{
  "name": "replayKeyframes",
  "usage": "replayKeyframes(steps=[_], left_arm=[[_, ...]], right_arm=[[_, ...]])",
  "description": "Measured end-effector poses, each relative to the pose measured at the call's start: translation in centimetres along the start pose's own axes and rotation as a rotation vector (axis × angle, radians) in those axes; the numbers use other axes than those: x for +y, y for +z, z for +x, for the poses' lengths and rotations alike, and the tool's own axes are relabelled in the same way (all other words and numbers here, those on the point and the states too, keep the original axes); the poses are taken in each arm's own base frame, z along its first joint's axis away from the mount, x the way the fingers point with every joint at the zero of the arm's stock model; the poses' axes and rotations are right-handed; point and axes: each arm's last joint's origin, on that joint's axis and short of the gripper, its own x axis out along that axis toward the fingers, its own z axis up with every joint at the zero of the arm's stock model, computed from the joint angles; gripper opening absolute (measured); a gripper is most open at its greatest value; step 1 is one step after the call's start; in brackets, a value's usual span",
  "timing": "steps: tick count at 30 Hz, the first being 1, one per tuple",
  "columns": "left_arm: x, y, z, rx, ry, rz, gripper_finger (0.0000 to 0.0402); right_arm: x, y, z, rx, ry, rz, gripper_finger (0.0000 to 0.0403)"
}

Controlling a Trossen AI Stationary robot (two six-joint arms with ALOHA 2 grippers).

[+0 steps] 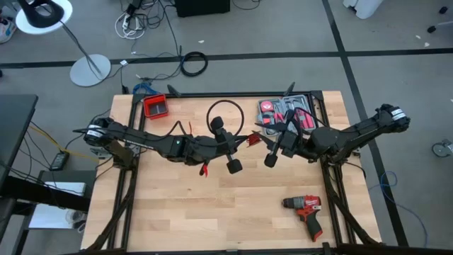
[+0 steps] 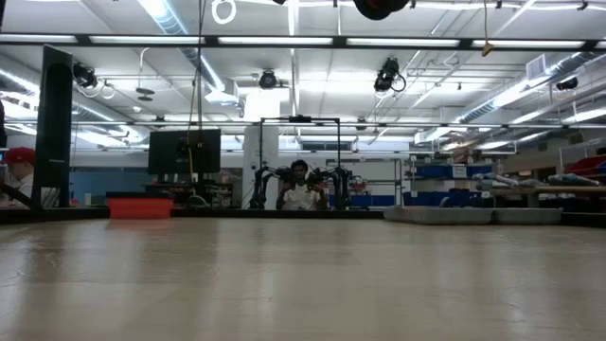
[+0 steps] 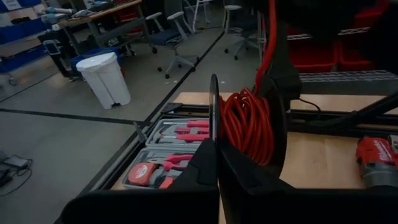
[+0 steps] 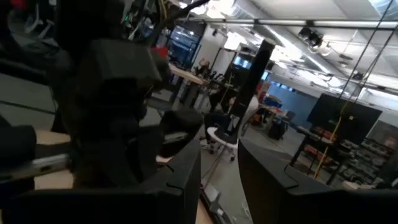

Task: Coil cords
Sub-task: Coil the red wire onto the black spool

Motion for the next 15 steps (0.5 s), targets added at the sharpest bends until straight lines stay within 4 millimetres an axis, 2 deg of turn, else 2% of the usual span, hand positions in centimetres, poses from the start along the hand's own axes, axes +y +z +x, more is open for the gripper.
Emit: replayKeyframes(steps=[6, 15], left_arm=[[0.0, 0.3, 0.0, -0.025, 0.002, -0.006, 0.0000], [0.2, 0.2, 0.1, -0.025, 0.055, 0.000, 0.0000]], right_arm=[[0.9, -1.0, 0.2, 0.063, 0.041, 0.027, 0.0105], [2.5, -1.8, 1.2, 0.068, 0.069, 0.025, 0.0105]])
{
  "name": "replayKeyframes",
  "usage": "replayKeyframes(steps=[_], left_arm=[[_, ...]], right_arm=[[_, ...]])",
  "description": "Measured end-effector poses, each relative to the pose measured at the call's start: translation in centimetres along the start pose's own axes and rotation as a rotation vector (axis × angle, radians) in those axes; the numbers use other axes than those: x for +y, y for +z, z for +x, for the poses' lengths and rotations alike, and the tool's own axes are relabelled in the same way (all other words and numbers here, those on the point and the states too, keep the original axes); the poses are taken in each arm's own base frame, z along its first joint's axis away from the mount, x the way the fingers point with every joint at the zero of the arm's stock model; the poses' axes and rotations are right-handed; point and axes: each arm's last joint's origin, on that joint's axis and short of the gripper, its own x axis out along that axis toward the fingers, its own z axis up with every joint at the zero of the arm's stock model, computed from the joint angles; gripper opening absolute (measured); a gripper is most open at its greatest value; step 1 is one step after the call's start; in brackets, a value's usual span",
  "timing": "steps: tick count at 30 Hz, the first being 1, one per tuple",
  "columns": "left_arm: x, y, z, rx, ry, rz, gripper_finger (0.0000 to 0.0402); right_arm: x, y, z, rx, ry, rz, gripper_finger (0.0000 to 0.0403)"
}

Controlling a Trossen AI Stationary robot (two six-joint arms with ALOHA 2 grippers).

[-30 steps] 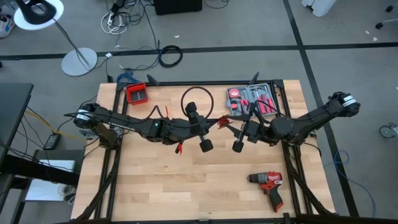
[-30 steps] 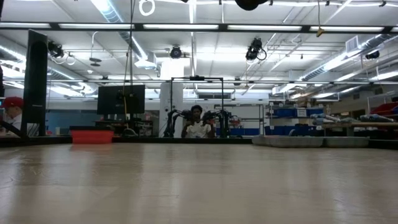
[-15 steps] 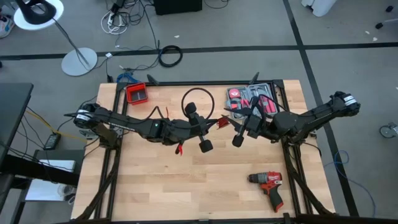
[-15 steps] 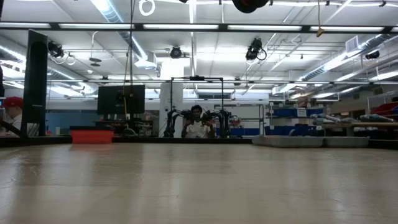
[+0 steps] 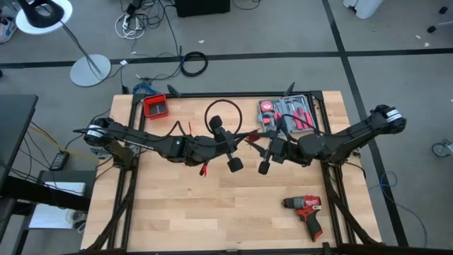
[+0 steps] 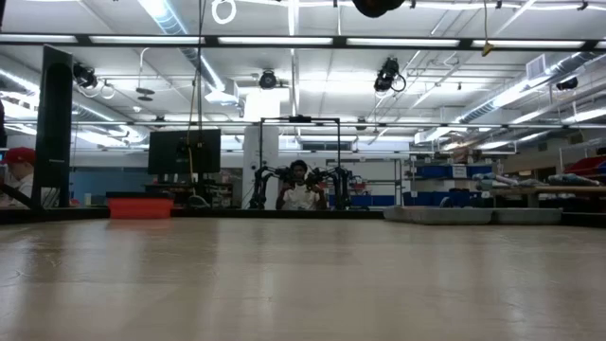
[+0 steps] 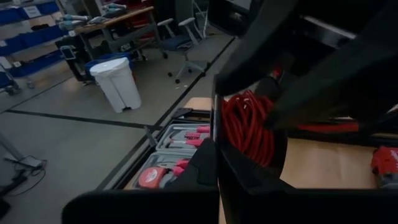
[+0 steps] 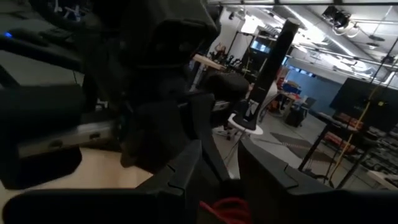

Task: Coil cords
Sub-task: Coil the red wire onto the black spool

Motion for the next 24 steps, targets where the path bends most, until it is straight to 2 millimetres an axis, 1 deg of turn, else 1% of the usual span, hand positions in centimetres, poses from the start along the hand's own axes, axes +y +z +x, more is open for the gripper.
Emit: replayKeyframes(steps=[8, 15, 24], left_arm=[[0.1, -0.1, 0.0, 0.001, 0.017, 0.005, 0.0000], [0.1, 0.4, 0.1, -0.045, 0.002, -0.040, 0.0000], [0.1, 0.7, 0.1, -0.066, -0.021, -0.055, 0.0000]], right_arm=[[0.7, -0.4, 0.5, -0.003, 0.023, 0.015, 0.0105], [1.2, -0.6, 0.7, -0.012, 0.069, 0.011, 0.0105], [1.1, -0.5, 0.6, -0.019, 0.090, -0.004, 0.0105]])
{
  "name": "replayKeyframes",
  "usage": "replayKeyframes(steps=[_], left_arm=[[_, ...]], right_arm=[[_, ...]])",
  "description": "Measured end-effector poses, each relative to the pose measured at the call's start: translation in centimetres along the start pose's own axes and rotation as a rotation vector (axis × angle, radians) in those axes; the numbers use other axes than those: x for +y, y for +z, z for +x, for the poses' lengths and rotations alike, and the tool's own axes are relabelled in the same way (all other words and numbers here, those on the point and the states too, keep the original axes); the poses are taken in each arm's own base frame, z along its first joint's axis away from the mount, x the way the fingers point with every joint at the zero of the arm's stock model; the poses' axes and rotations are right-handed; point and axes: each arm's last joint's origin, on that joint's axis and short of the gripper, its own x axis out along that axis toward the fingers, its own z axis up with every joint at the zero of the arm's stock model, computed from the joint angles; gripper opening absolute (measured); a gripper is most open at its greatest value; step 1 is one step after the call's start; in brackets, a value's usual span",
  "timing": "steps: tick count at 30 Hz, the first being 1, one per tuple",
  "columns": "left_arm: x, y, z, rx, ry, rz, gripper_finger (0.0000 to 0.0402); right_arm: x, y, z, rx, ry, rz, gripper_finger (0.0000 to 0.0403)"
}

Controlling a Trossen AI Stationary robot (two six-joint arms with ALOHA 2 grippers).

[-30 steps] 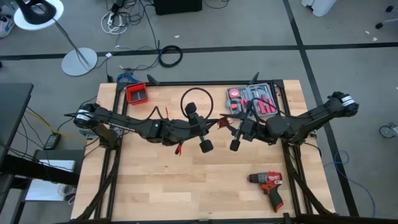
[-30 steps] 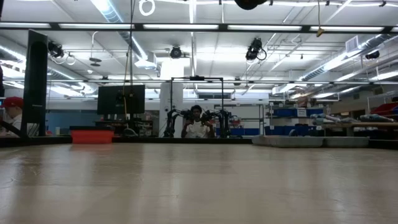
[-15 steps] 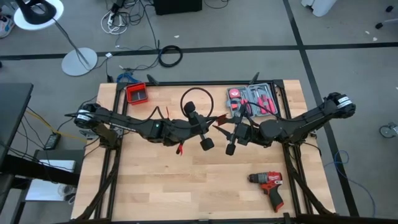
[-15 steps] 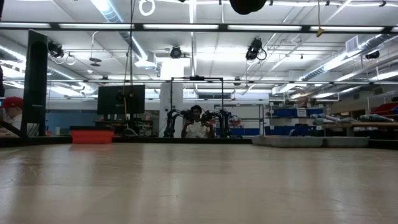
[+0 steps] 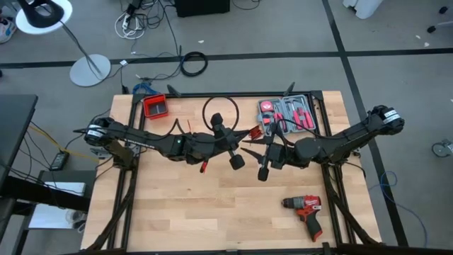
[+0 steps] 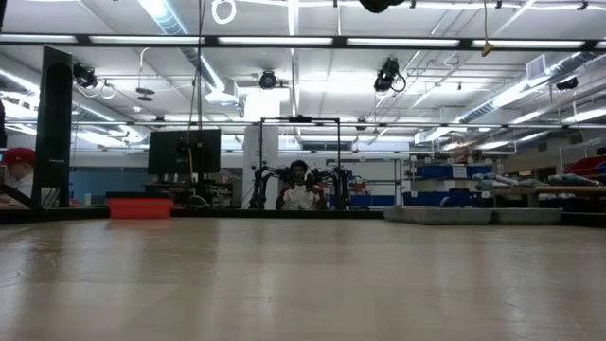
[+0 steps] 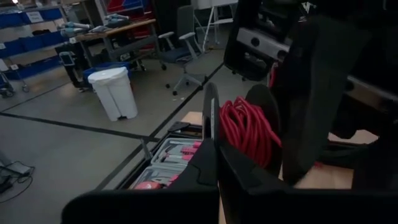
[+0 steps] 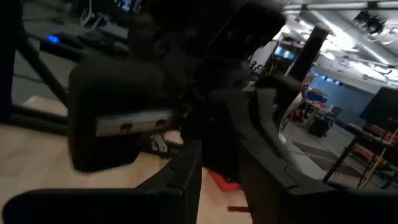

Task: Coil cords
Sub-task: Coil the red wire onto the black spool

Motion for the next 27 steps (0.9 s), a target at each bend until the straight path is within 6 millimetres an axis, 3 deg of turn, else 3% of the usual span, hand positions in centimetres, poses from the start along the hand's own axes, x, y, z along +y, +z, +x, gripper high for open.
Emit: replayKeyframes(steps=[27], left_arm=[[-0.2, 0.4, -0.1, -0.037, -0.050, -0.021, 0.0000]], right_arm=[[1.2, -1.9, -0.9, 0.215, -0.017, -0.132, 0.0100]])
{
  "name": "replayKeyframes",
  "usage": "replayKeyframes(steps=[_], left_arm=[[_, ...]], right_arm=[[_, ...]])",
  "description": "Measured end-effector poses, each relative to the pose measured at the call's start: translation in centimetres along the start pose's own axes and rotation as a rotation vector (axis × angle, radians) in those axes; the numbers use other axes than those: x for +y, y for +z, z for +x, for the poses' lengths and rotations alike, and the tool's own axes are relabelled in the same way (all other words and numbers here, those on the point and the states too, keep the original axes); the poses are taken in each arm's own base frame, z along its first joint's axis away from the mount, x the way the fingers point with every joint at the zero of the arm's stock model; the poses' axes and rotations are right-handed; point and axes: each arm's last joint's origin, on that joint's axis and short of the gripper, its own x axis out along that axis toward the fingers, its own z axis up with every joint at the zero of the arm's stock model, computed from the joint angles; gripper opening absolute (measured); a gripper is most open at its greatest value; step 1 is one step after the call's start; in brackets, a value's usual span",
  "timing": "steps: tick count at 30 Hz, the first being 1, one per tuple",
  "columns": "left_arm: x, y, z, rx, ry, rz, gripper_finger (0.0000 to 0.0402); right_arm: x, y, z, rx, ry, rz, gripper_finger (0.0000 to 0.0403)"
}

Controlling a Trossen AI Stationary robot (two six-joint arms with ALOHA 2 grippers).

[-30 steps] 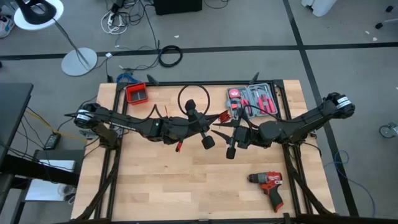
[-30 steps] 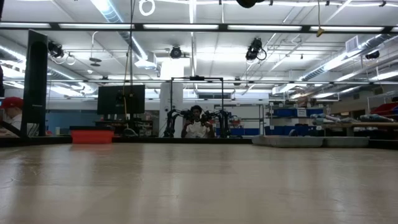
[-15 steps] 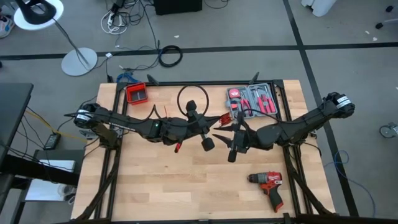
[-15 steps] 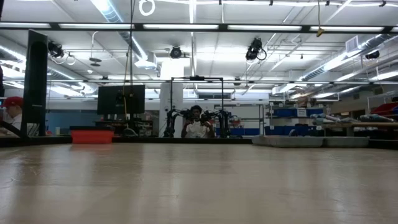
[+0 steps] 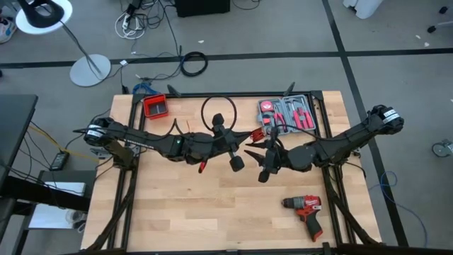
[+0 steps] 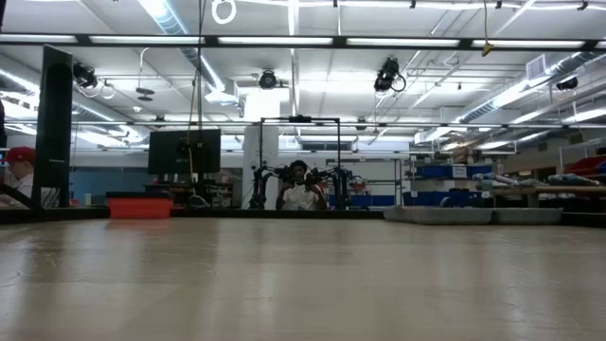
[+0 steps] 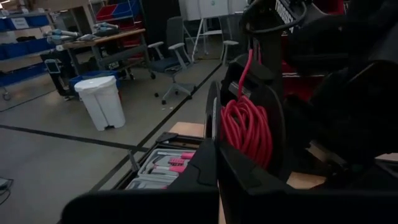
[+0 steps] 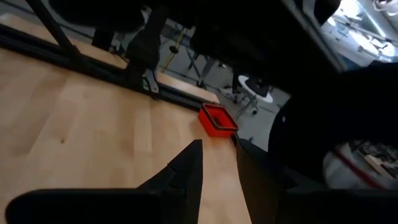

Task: Coil cords
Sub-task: Coil the red wire onto the black spool

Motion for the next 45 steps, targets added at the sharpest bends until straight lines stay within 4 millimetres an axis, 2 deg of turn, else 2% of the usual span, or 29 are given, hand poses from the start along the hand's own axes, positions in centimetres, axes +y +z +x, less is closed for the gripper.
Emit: replayKeyframes(steps=[15, 21, 26, 34, 38, 45], left_arm=[[-0.1, -0.1, -0.1, 0.004, -0.013, 0.003, 0.0000], [-0.3, -0.3, -0.2, 0.024, -0.019, 0.016, 0.0000], [-0.3, -1.0, -0.2, 0.094, -0.017, 0.015, 0.0000], [-0.5, -1.0, -0.4, 0.089, -0.022, 0.009, 0.0000], [-0.5, -1.0, -0.4, 0.090, -0.018, 0.016, 0.0000], [-0.4, -1.0, -0.4, 0.087, -0.006, 0.066, 0.0000]], right_arm=[[0.8, -1.3, -0.7, 0.127, -0.004, -0.011, 0.0098], [1.7, -1.6, -2.3, 0.164, 0.027, -0.001, 0.0098], [1.5, -2.0, -3.8, 0.209, -0.023, 0.008, 0.0094], [1.7, -2.6, -4.4, 0.245, -0.011, 0.035, 0.0093], [1.8, -2.6, -4.6, 0.246, -0.002, 0.106, 0.0093], [2.6, -2.1, -5.0, 0.206, 0.134, 0.365, 0.0093]])
